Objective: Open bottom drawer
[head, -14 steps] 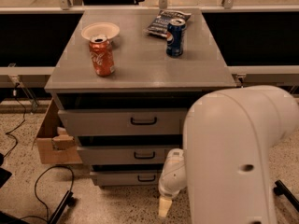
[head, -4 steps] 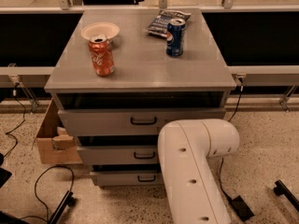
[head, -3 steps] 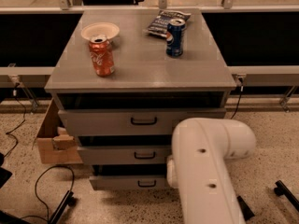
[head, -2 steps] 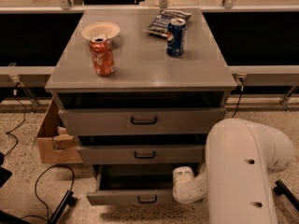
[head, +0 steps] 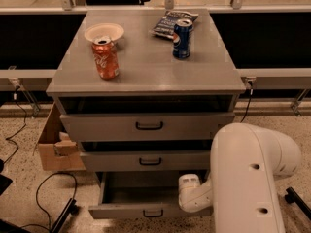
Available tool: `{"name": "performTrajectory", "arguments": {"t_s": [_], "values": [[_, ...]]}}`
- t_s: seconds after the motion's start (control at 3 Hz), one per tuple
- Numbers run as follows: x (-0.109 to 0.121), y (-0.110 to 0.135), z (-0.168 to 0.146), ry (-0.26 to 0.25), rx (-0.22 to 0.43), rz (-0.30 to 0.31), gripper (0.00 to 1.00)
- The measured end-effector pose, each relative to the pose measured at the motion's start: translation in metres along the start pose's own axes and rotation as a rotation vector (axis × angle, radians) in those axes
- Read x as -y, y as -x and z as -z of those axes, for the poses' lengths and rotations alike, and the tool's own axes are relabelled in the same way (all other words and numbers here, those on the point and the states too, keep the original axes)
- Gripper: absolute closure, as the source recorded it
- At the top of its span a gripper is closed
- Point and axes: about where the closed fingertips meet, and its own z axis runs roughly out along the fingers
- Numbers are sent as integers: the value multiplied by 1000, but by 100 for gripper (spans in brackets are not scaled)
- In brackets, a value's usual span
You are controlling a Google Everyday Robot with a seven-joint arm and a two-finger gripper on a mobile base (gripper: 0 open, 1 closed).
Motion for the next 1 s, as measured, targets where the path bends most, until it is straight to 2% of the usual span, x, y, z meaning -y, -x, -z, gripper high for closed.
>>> {"name": "performTrajectory", "arguments": {"t_s": [0.67,1.0], "values": [[-2,-1,-1,3,-1,0,11],[-2,-1,-2,4,-2,0,0]]}}
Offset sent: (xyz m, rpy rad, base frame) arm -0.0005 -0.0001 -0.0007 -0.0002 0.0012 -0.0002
